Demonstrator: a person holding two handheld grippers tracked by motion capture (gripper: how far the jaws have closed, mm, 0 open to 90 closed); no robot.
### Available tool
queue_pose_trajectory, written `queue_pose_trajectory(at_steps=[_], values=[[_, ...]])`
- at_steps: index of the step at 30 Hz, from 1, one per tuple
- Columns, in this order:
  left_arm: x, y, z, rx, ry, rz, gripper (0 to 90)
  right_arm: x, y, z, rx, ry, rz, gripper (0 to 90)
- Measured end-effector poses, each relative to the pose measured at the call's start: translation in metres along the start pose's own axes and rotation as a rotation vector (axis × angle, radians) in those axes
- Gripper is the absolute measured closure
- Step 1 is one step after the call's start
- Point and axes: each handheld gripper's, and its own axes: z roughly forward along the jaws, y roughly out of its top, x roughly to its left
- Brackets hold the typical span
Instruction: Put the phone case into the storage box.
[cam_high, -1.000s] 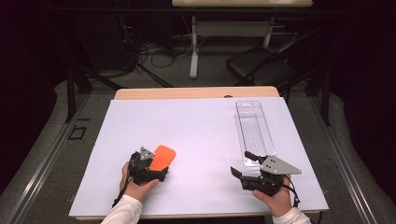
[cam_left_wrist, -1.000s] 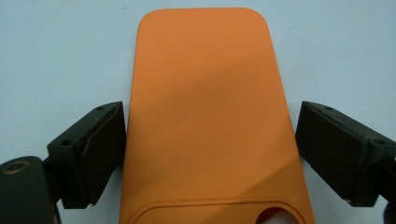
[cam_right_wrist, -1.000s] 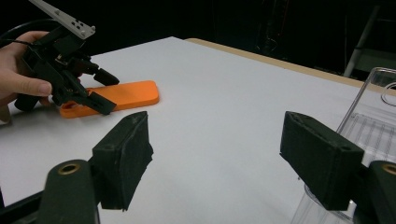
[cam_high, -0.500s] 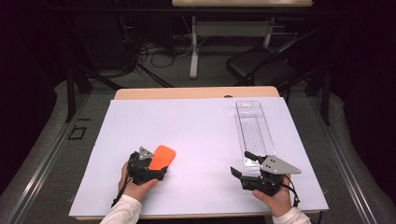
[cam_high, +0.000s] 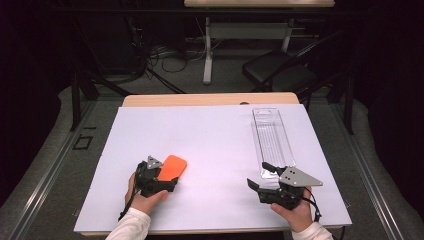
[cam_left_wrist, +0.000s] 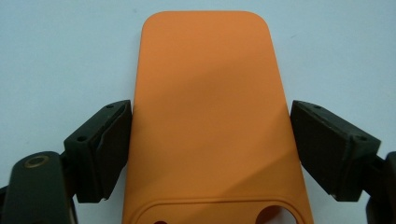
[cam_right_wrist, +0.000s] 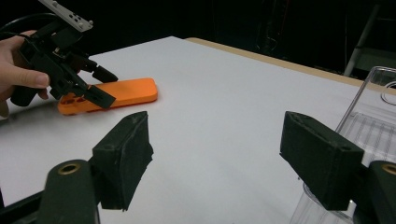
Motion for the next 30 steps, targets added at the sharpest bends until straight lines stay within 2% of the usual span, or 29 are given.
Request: queue_pose_trajectory(at_steps=[9, 15, 18, 21, 30], values=[[-0.004, 0.005, -0.012, -0.010, -0.002, -0.008, 16.0, 0.000, 0.000, 0.000, 0.002, 0.001, -0.002, 23.9], [-0.011, 0.014, -0.030, -0.015, -0.048, -0.008, 16.1, 0.000, 0.000, 0.000, 0.001, -0.003, 0.000, 23.9], [-0.015, 0.019, -0.038, -0.019, -0.046, 0.015, 16.1, 0.000, 0.000, 0.001, 0.001, -0.004, 0.001, 23.9], [-0.019, 0.026, -0.047, -0.010, -0.070, 0.028, 16.1, 0.001, 0.000, 0.001, 0.004, -0.003, -0.002, 23.9], [-0.035, 0.049, -0.062, -0.001, -0.096, 0.067, 16.1, 0.001, -0.001, 0.002, 0.002, -0.004, 0.001, 23.9]])
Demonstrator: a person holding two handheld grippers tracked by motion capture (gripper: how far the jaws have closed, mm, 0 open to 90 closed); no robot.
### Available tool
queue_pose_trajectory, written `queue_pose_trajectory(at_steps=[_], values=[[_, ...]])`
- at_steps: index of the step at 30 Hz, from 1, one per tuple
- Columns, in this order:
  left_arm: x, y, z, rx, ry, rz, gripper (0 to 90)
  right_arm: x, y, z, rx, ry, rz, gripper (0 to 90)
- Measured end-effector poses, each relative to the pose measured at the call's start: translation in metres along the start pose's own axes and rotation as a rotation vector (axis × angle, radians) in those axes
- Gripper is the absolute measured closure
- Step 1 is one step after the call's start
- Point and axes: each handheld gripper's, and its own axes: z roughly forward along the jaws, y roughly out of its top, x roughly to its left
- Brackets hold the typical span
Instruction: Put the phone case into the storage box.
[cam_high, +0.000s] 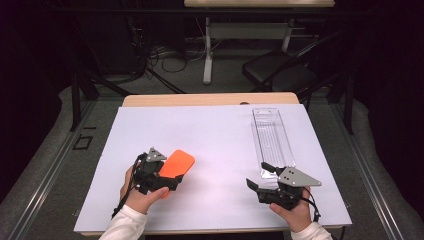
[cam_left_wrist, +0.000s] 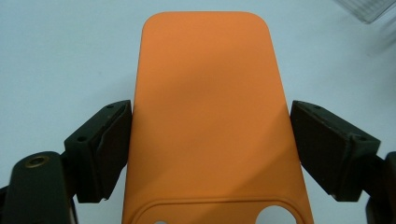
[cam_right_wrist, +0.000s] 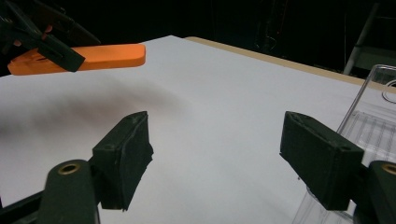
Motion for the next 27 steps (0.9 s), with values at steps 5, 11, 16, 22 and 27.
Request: queue_pose_trajectory(at_steps=[5, 11, 16, 22, 27], values=[[-0.009, 0.020, -0.005, -0.001, -0.028, 0.028, 16.1, 0.000, 0.000, 0.001, 0.005, -0.002, 0.006, 23.9], [-0.020, 0.040, -0.007, -0.001, -0.072, 0.054, 16.1, 0.000, -0.001, 0.001, 0.008, -0.005, 0.002, 23.9], [-0.031, 0.051, -0.004, 0.010, -0.104, 0.077, 16.1, 0.000, -0.001, -0.001, -0.001, -0.010, 0.002, 24.1], [-0.044, 0.064, -0.001, 0.038, -0.130, 0.128, 16.1, -0.001, 0.000, -0.002, -0.005, -0.023, 0.006, 24.1], [-0.054, 0.072, -0.006, 0.024, -0.140, 0.150, 16.1, -0.002, 0.003, -0.003, -0.008, -0.029, 0.008, 24.9]])
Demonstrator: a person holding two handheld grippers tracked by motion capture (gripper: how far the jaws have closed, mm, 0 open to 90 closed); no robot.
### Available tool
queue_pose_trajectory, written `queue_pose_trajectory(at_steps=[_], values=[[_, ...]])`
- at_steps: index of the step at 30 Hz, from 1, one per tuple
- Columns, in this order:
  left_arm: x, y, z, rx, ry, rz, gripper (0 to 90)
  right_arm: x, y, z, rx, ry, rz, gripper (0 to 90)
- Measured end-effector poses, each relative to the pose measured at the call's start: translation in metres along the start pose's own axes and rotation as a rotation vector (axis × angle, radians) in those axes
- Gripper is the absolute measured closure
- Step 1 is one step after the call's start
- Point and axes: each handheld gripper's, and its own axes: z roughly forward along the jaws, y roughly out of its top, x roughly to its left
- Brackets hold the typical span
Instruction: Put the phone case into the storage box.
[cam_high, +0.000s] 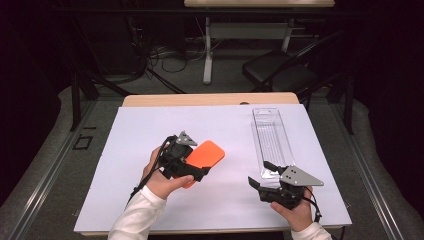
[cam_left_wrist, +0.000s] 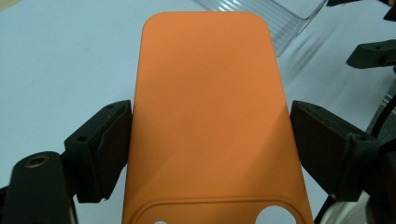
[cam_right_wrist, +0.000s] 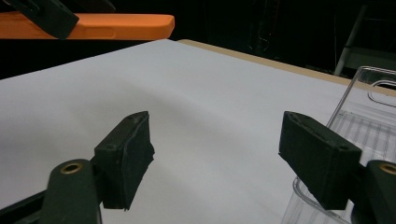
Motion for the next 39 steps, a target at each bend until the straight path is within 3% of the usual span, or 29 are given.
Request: queue_pose_trajectory(at_steps=[10, 14, 17, 26, 32, 39], values=[[-0.016, -0.004, -0.001, 0.012, -0.044, 0.051, 16.1, 0.004, 0.004, -0.004, 0.013, -0.025, -0.033, 27.2], [-0.019, -0.007, -0.001, 0.009, -0.073, 0.052, 16.1, 0.008, 0.007, -0.006, -0.016, -0.013, -0.018, 21.9], [-0.020, -0.009, 0.001, 0.022, -0.080, 0.064, 16.2, 0.010, 0.008, -0.008, -0.023, 0.007, -0.034, 20.6], [-0.020, -0.012, 0.006, 0.037, -0.091, 0.060, 16.2, 0.009, 0.004, -0.002, 0.014, 0.003, -0.082, 24.0], [-0.018, -0.015, 0.004, 0.039, -0.092, 0.050, 16.3, 0.015, 0.011, 0.000, 0.045, -0.018, -0.175, 28.5], [-0.019, -0.017, -0.001, 0.033, -0.094, 0.038, 16.3, 0.028, 0.021, 0.007, 0.092, -0.054, -0.377, 34.4]])
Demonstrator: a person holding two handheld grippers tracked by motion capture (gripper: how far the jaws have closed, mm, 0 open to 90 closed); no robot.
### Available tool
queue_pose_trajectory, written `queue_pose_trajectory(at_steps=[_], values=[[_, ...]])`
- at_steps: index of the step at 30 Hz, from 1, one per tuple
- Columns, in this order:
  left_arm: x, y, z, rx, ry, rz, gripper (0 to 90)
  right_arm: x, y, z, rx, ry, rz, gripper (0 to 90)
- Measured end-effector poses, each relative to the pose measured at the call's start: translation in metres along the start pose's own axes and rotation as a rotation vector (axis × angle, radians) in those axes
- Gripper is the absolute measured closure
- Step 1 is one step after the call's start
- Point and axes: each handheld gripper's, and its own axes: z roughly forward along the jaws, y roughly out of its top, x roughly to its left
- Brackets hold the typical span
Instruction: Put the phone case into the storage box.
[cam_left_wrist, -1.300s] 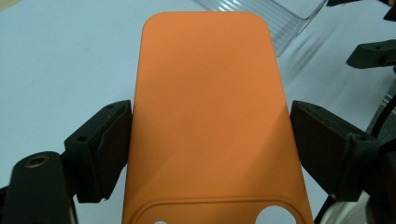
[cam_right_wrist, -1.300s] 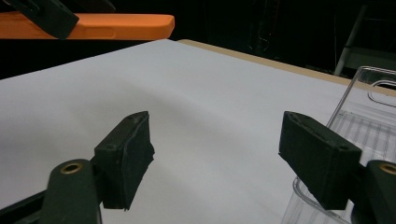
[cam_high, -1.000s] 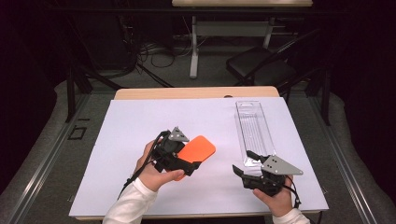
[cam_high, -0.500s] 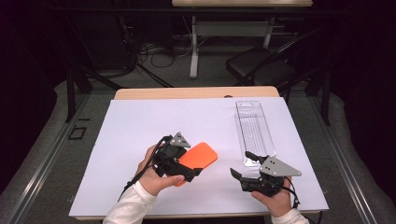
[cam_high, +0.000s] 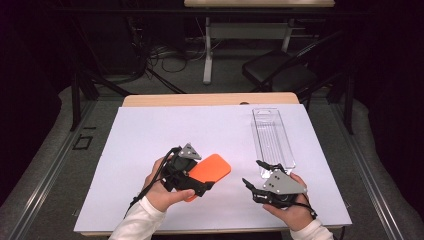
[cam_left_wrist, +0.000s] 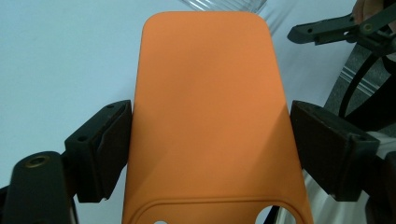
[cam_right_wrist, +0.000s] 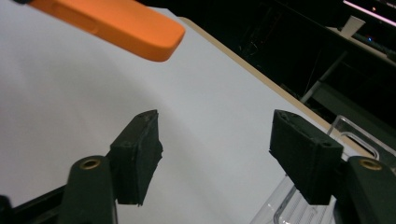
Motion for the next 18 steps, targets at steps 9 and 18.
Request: queue_pose_trajectory(at_steps=[9, 18], values=[[-0.002, -0.002, -0.004, -0.002, 0.004, 0.000, 16.3, 0.012, 0.013, 0.011, 0.031, 0.035, -0.273, 39.8], [-0.003, -0.002, -0.004, 0.000, -0.004, -0.001, 16.3, 0.012, 0.026, 0.015, 0.032, 0.038, -0.419, 41.6]])
